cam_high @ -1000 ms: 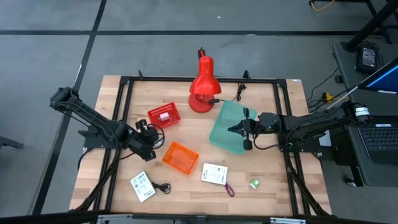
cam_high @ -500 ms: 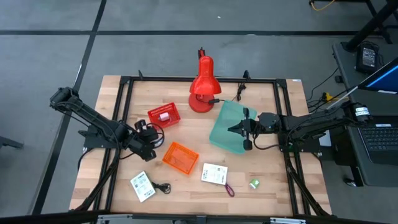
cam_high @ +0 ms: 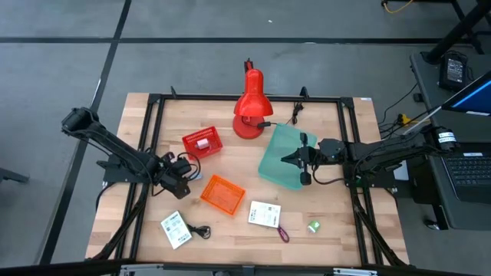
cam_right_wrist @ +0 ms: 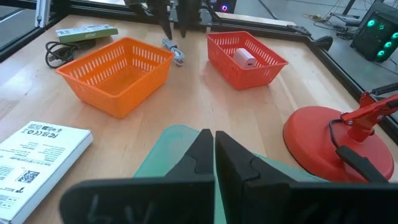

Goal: Pick and place items into bin
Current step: Put the blue charger cable into the blue bin

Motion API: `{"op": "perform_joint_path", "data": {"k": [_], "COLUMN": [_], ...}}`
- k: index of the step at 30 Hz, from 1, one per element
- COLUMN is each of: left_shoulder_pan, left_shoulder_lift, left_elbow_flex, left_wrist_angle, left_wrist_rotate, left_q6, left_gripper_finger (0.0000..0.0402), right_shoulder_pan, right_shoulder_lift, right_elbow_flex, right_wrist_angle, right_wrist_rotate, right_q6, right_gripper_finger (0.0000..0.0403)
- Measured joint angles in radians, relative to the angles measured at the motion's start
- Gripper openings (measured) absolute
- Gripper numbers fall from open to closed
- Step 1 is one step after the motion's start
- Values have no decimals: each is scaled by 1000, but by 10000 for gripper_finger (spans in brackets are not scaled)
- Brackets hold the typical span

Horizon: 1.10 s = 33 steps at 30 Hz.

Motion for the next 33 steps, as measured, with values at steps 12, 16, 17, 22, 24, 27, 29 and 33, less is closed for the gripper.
{"op": "perform_joint_path", "data": {"k": [12,16,17,22,24,27,29,33], "left_shoulder_pan": [0,0,0,0,0,0,0,0], "left_shoulder_lift": [1,1,1,1,1,1,9,62], "left_elbow_flex": [-93,-96,-96,-96,-96,-96,-96,-96], "left_wrist_angle": [133,135,134,134,134,134,134,135], "left_wrist_rotate": [16,21,27,66,66,64,63,59], "left_q6": [-18,-9,-4,11,11,11,11,9], "left_gripper_finger": [146,143,143,143,143,143,143,143], "right_shoulder_pan": [0,0,0,0,0,0,0,0], "right_shoulder_lift": [0,0,0,0,0,0,0,0], "right_elbow_flex": [0,0,0,0,0,0,0,0], "right_wrist_angle": [0,0,0,0,0,0,0,0], "right_wrist_rotate": [0,0,0,0,0,0,0,0], "right_q6": [0,0,0,0,-1,-1,-1,-1], "right_gripper_finger": [0,0,0,0,0,0,0,0]}}
